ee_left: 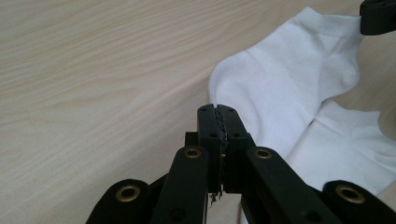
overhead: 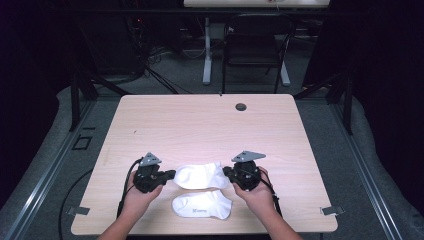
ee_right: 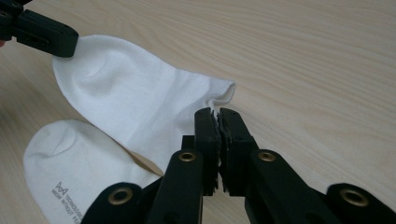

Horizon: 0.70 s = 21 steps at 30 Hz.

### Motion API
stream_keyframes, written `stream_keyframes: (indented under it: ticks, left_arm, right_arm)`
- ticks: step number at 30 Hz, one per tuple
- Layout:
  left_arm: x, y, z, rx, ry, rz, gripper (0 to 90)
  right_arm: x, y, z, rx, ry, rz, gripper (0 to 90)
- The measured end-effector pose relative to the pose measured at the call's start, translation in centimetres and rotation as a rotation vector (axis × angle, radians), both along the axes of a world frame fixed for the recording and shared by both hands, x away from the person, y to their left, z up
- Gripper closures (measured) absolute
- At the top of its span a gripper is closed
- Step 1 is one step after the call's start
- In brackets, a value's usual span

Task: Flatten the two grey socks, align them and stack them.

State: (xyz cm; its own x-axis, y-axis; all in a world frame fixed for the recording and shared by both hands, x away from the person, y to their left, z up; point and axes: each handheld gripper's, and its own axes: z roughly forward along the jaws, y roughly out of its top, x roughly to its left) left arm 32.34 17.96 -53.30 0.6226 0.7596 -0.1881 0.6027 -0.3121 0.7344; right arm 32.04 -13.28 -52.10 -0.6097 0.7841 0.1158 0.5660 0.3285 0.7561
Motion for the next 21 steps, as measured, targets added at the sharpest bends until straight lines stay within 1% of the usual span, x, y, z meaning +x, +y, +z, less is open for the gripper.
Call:
stream_keyframes:
  ticks: [4, 7, 14, 19, 21]
  left_arm:
    - [-0.5, 0.1, 0.0, -0.002, 0.004, -0.008, 89.5]
    - [-0.9, 0.2, -0.2, -0.006, 0.005, -0.007, 89.5]
    - [-2.0, 0.3, -0.3, -0.007, 0.015, -0.025, 89.5]
    - [-2.9, 0.1, -0.3, -0.013, 0.021, -0.037, 89.5]
    - [-3.1, 0.1, -0.3, -0.013, 0.015, -0.039, 89.5]
  right_arm:
    - [-0.6, -0.2, 0.1, -0.001, -0.001, 0.013, 86.9]
    - [-1.1, -0.3, 0.1, 0.009, -0.003, 0.013, 86.9]
    - [-2.2, -0.7, 0.0, 0.009, 0.004, 0.033, 86.9]
    - [-3.0, -0.8, -0.1, 0.014, 0.012, 0.036, 87.0]
    - [-3.3, -0.8, -0.2, 0.012, 0.014, 0.041, 86.9]
